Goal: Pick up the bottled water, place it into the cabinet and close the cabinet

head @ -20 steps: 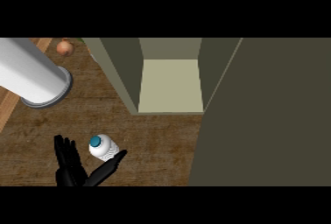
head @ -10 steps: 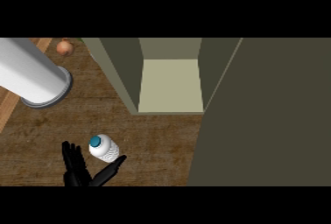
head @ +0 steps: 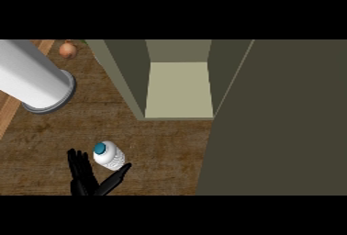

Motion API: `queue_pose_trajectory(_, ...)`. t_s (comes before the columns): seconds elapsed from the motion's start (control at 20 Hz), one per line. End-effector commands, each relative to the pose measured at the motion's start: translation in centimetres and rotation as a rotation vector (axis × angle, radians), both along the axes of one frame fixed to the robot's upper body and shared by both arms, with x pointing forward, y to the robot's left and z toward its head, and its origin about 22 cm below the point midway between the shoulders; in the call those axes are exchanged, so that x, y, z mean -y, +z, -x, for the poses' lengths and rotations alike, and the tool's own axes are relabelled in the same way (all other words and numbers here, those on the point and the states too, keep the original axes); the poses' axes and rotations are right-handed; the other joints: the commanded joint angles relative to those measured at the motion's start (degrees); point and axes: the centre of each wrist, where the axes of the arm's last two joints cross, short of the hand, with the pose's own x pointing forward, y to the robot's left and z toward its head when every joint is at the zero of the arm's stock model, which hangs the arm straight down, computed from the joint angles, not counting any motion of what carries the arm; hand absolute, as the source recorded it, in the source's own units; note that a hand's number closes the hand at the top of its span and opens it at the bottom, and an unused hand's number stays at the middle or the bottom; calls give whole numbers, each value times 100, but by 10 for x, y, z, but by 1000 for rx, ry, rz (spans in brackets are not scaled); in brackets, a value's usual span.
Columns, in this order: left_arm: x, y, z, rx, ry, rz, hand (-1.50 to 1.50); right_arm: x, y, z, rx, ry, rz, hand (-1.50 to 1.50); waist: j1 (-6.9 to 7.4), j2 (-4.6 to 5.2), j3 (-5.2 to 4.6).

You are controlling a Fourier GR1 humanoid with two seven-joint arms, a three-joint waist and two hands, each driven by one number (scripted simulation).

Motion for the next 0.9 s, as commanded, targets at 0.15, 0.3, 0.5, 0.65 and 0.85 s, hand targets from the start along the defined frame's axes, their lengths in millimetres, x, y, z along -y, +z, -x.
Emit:
queue_pose_trajectory(0.15,7,-12,-25,55,-14,47,-150,15,18,27,51,-45,-27,-150,-24,7,1)
queue_pose_trajectory(0.3,4,-8,-37,67,15,47,-150,21,6,32,45,-56,-3,-150,-24,4,8)
queue_pose_trajectory(0.5,4,-16,-34,103,-38,109,-150,18,11,25,54,-54,-11,-150,-1,10,3)
queue_pose_trajectory(0.65,5,-12,-41,125,-93,142,150,23,17,39,64,-55,6,-150,-38,-1,3)
queue_pose_trajectory(0.85,4,-15,-45,149,-123,145,150,29,3,34,58,-65,-8,-150,-28,5,9)
